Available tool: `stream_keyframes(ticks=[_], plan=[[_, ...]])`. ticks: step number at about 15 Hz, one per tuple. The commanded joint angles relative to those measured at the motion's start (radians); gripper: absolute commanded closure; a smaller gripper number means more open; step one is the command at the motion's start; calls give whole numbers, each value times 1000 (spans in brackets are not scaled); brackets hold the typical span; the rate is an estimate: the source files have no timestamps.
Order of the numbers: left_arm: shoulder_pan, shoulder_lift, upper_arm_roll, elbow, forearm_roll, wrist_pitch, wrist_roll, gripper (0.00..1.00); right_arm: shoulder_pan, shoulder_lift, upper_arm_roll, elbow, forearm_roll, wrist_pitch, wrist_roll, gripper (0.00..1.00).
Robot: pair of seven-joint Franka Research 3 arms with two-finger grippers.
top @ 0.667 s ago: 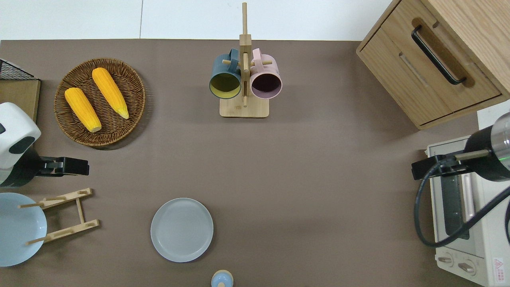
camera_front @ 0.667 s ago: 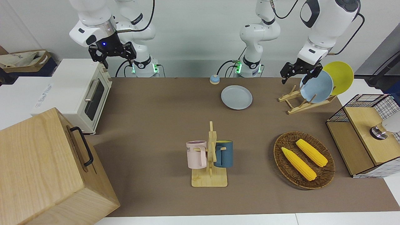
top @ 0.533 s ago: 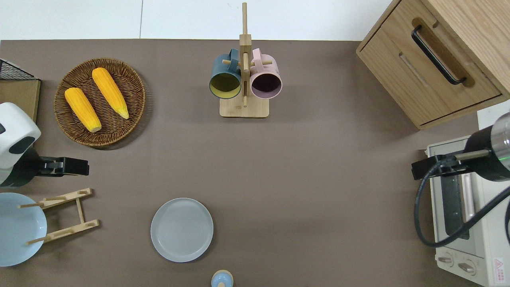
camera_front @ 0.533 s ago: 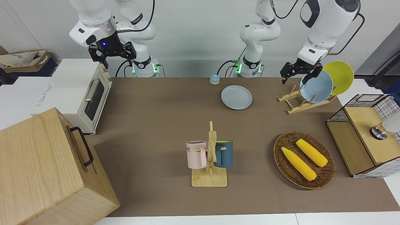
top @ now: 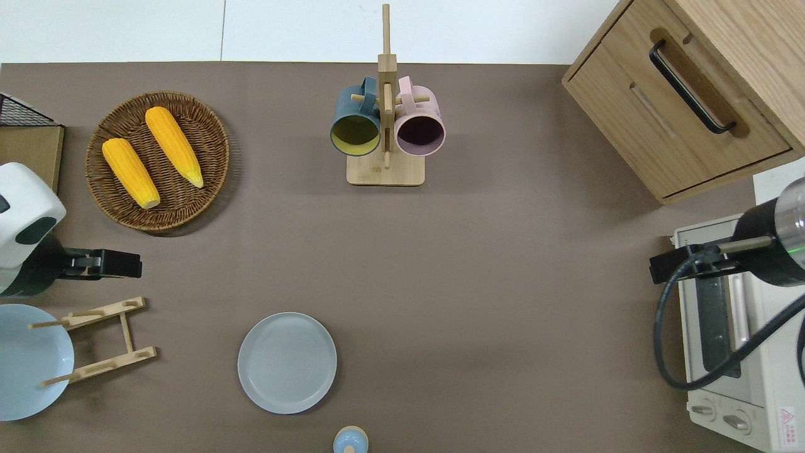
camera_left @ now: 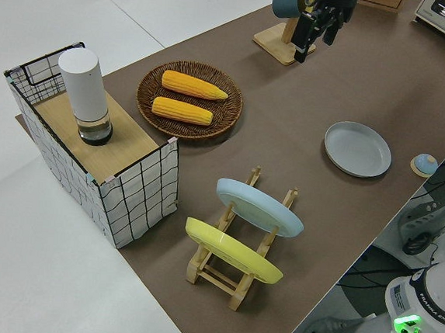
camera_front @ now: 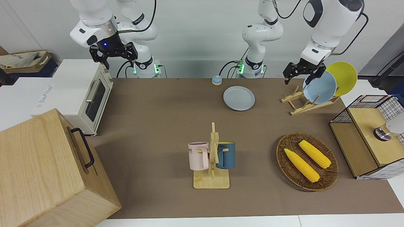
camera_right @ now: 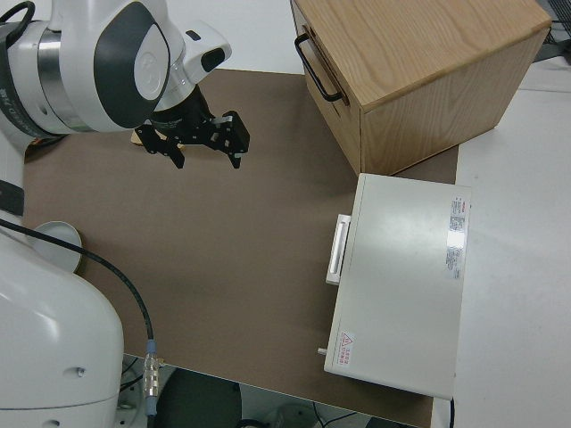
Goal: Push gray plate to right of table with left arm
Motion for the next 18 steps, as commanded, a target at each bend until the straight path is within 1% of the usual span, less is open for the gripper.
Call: stream_keyframes(ticks=[1, 5, 7, 9, 12, 18], plan=[[-5, -10, -6, 5, -1, -31, -10, 9, -19, -2, 16, 9, 4, -16, 12, 17], [-6, -17, -7, -2, -1, -40, -13, 9, -20, -2, 16, 9, 4, -16, 12, 17], [-6, -23, -24, -5, -3, -45, -17, 9, -19, -2, 16, 9, 4, -16, 13, 17], [-6, -25, -24, -11, -4, -45, -27, 9, -19, -2, 16, 9, 4, -16, 13, 17], [-6, -53, -29, -56, -12, -45, -36, 9, -19, -2, 16, 9, 4, -16, 13, 17], [-8, -138, -81, -188, -43, -6, -73, 9, -19, -2, 16, 9, 4, -16, 12, 17]])
